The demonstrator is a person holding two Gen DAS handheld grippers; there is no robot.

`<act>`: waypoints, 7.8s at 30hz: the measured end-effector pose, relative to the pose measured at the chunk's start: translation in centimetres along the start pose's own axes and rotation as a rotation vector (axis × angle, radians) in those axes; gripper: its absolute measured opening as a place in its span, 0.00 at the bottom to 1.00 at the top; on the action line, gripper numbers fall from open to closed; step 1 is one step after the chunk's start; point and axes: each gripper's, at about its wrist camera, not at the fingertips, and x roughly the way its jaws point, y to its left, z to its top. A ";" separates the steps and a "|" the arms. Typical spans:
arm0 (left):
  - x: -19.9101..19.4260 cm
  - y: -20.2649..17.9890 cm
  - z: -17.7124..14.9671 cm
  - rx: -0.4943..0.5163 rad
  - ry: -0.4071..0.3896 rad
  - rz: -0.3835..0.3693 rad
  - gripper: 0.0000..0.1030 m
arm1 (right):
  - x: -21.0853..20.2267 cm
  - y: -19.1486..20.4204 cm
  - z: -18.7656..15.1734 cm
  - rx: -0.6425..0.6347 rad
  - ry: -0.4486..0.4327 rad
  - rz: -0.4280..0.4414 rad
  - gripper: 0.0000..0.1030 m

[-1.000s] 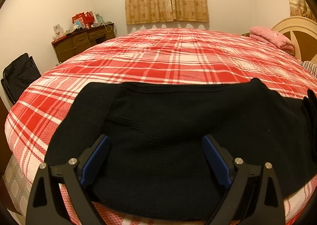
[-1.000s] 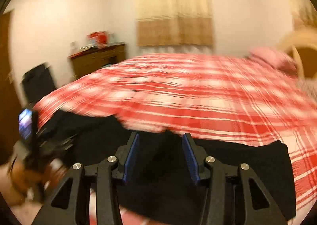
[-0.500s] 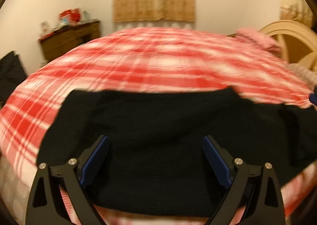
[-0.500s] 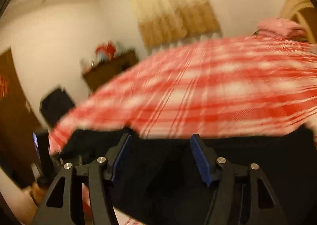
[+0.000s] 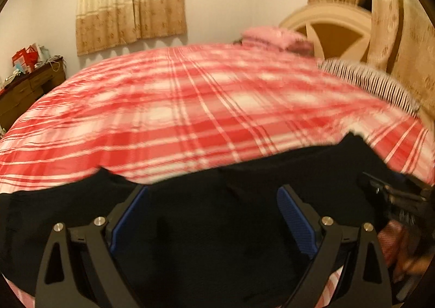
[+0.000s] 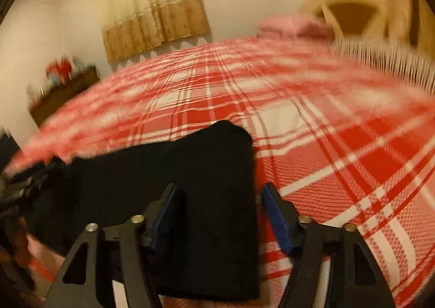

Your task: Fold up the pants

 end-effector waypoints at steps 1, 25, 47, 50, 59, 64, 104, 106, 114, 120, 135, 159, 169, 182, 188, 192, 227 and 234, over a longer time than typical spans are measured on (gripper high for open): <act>1.5 -0.7 -0.6 0.023 0.048 0.037 0.94 | 0.2 0.6 -0.1 -0.028 -0.005 -0.028 0.79; -11.1 26.5 -8.3 -0.489 -0.112 0.406 0.88 | -2.3 14.3 -1.2 -0.122 -0.056 0.337 0.80; -9.6 27.8 -11.2 -0.714 -0.079 0.268 0.36 | -0.1 16.1 -4.5 -0.127 -0.004 0.363 0.86; -9.6 28.1 -11.6 -0.764 -0.086 0.232 0.40 | -0.3 16.0 -4.7 -0.129 -0.004 0.362 0.86; -13.0 27.9 -13.4 -0.890 -0.145 0.297 0.68 | -0.3 16.0 -4.7 -0.129 -0.004 0.362 0.87; -12.6 24.7 -13.7 -0.851 -0.136 0.328 0.67 | -0.3 16.0 -4.7 -0.130 -0.004 0.361 0.87; -7.5 2.2 -0.9 0.007 -0.244 -0.247 0.16 | -1.5 -1.4 1.7 0.471 -0.013 0.738 0.89; -5.4 -0.2 -1.9 0.070 -0.193 -0.245 0.16 | -0.7 -0.9 1.3 0.476 0.016 0.779 0.89; -4.4 -1.7 -4.4 0.255 -0.177 -0.204 0.35 | 0.7 1.6 0.6 0.393 0.069 0.780 0.89; -7.8 2.2 -4.0 0.143 -0.213 -0.254 0.75 | 1.5 2.1 1.3 0.400 0.073 0.790 0.89; -8.6 12.1 -5.7 -0.195 -0.179 -0.048 0.82 | 2.7 8.6 0.0 0.091 0.143 0.482 0.45; -7.6 11.3 -5.3 -0.185 -0.139 -0.030 0.82 | -2.8 -3.7 0.1 0.031 -0.006 0.090 0.16; -7.3 10.0 -5.0 -0.129 -0.113 -0.007 0.82 | -6.0 -6.0 1.3 0.212 -0.117 0.186 0.39; -3.1 2.4 -3.7 0.058 -0.055 0.027 0.83 | -4.7 -0.4 -1.9 -0.082 0.058 0.144 0.38; -3.1 4.6 -5.2 -0.038 0.000 0.010 0.88 | -6.0 -0.7 -2.2 -0.079 0.019 0.167 0.39; -5.3 5.6 -5.2 -0.070 -0.060 0.027 0.88 | -8.4 0.3 -0.1 -0.059 -0.091 0.282 0.39; -2.7 5.6 -7.6 -0.205 0.000 0.118 0.97 | 0.0 9.1 2.7 -0.182 0.023 0.251 0.54; -2.4 5.7 -7.5 -0.198 0.008 0.133 0.99 | -2.2 6.1 -3.0 -0.315 -0.049 0.105 0.63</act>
